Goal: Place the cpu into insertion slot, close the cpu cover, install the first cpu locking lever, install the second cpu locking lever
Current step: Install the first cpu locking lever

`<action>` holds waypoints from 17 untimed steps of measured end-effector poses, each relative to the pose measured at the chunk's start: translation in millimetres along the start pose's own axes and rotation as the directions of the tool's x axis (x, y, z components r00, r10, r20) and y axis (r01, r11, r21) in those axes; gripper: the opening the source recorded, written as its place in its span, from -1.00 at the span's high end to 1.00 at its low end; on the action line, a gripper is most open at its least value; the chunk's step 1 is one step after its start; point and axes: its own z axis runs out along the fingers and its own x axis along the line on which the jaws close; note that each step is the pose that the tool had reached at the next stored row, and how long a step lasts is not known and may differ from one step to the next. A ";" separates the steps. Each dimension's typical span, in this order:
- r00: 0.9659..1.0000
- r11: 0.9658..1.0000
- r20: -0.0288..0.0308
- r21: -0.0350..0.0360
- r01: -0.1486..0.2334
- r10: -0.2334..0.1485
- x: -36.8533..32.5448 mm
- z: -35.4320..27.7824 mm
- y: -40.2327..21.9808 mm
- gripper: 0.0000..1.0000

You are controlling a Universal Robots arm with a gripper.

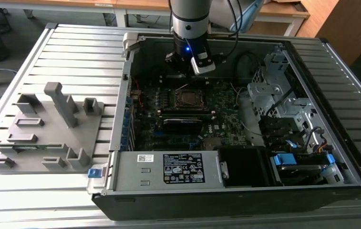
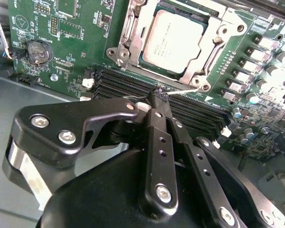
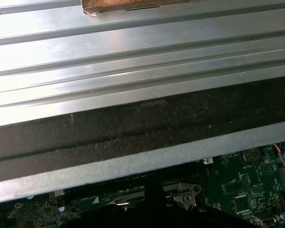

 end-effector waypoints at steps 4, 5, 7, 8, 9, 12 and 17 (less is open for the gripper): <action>1.000 1.000 0.001 -0.002 0.000 0.000 0.2 1.9 -0.3 0.79; 1.000 1.000 0.001 -0.002 0.000 0.000 0.2 1.9 -0.3 0.79; 1.000 1.000 0.001 -0.002 0.000 0.000 0.1 2.0 -0.3 0.79; 1.000 1.000 0.001 -0.002 0.000 0.000 -0.1 2.1 -0.2 0.79; 1.000 1.000 0.001 -0.003 0.000 0.000 -0.6 2.3 -0.1 0.79; 1.000 1.000 0.001 -0.002 0.000 0.000 -2.3 2.7 0.2 0.79; 1.000 1.000 0.001 -0.002 0.000 0.000 -4.6 3.4 0.6 0.79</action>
